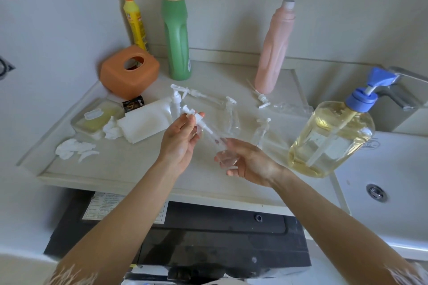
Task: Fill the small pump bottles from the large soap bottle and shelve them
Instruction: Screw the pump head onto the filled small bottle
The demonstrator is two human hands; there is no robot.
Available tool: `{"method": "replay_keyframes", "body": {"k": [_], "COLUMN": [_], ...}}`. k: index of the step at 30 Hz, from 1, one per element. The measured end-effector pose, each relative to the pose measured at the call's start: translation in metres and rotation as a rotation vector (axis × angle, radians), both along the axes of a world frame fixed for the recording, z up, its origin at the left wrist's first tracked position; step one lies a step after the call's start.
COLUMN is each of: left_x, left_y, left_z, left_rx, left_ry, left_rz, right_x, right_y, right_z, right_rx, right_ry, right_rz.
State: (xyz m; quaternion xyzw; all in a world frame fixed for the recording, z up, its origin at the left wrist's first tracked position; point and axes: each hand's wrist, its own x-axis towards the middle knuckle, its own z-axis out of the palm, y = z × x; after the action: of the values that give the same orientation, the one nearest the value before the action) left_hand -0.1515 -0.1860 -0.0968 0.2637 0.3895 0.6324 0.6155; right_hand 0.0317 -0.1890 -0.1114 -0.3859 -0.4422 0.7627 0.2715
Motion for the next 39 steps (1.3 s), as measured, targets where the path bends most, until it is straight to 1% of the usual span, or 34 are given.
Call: {"method": "replay_keyframes", "body": {"k": [2, 6, 8, 9, 11, 14, 15, 17, 18, 19, 21, 22, 23, 24, 26, 29, 31, 33, 34, 35, 36, 37, 38, 39], "left_x": [0.0, -0.002, -0.002, -0.003, -0.006, -0.013, -0.014, -0.016, -0.017, -0.015, -0.012, -0.008, -0.005, -0.002, 0.004, 0.011, 0.013, 0.017, 0.022, 0.027, 0.036, 0.046, 0.057, 0.069], "left_y": [0.0, 0.002, 0.004, 0.007, 0.015, 0.03, 0.034, 0.042, 0.046, 0.05, 0.058, 0.06, 0.062, 0.062, 0.058, 0.052, 0.05, 0.044, 0.039, 0.033, 0.025, 0.016, 0.006, -0.004], "left_z": [0.0, 0.001, 0.003, 0.006, 0.016, 0.036, 0.042, 0.05, 0.051, 0.05, 0.043, 0.035, 0.026, 0.015, -0.005, -0.029, -0.035, -0.035, -0.032, -0.026, -0.017, -0.006, 0.007, 0.021], "left_rx": [0.008, 0.014, 0.01, 0.007, 0.032, 0.129, 0.17, 0.246, 0.298, 0.365, 0.481, 0.49, 0.464, 0.416, 0.321, 0.226, 0.195, 0.178, 0.193, 0.235, 0.307, 0.4, 0.475, 0.511], "left_ry": [0.003, 0.0, -0.004, -0.004, -0.026, -0.028, 0.011, 0.171, 0.312, 0.508, 0.965, 1.168, 1.335, 1.463, 1.601, 1.63, 1.649, 1.707, 1.747, 1.767, 1.724, 1.598, 1.431, 1.285], "left_rz": [-0.006, -0.026, -0.034, -0.027, 0.02, 0.055, 0.053, 0.043, 0.047, 0.043, -0.032, -0.117, -0.224, -0.322, -0.428, -0.475, -0.485, -0.486, -0.45, -0.368, -0.26, -0.167, -0.131, -0.167], "right_x": [0.001, -0.001, 0.0, 0.002, 0.009, 0.027, 0.033, 0.045, 0.05, 0.055, 0.063, 0.066, 0.069, 0.07, 0.073, 0.076, 0.078, 0.08, 0.082, 0.084, 0.085, 0.086, 0.086, 0.086], "right_y": [0.0, -0.002, -0.003, -0.003, -0.004, -0.008, -0.01, -0.017, -0.019, -0.022, -0.025, -0.027, -0.028, -0.028, -0.028, -0.028, -0.026, -0.026, -0.027, -0.028, -0.03, -0.03, -0.032, -0.034], "right_z": [-0.002, 0.001, 0.002, 0.001, 0.002, 0.001, 0.0, -0.001, -0.002, -0.003, -0.005, -0.005, -0.006, -0.006, -0.004, 0.002, 0.005, 0.007, 0.01, 0.012, 0.016, 0.019, 0.025, 0.03], "right_rx": [0.069, -0.015, 0.067, 0.125, 0.265, 0.561, 0.643, 0.706, 0.71, 0.7, 0.66, 0.646, 0.638, 0.627, 0.627, 0.641, 0.65, 0.638, 0.631, 0.634, 0.647, 0.662, 0.678, 0.694], "right_ry": [-0.054, -0.068, -0.085, -0.137, -0.362, -0.816, -0.926, -1.067, -1.113, -1.143, -1.159, -1.147, -1.116, -1.074, -0.985, -0.88, -0.837, -0.758, -0.723, -0.69, -0.669, -0.651, -0.641, -0.624], "right_rz": [0.013, 0.081, 0.049, 0.023, -0.013, -0.068, -0.072, -0.092, -0.107, -0.13, -0.183, -0.21, -0.231, -0.25, -0.275, -0.319, -0.335, -0.337, -0.336, -0.335, -0.33, -0.331, -0.336, -0.34]}}
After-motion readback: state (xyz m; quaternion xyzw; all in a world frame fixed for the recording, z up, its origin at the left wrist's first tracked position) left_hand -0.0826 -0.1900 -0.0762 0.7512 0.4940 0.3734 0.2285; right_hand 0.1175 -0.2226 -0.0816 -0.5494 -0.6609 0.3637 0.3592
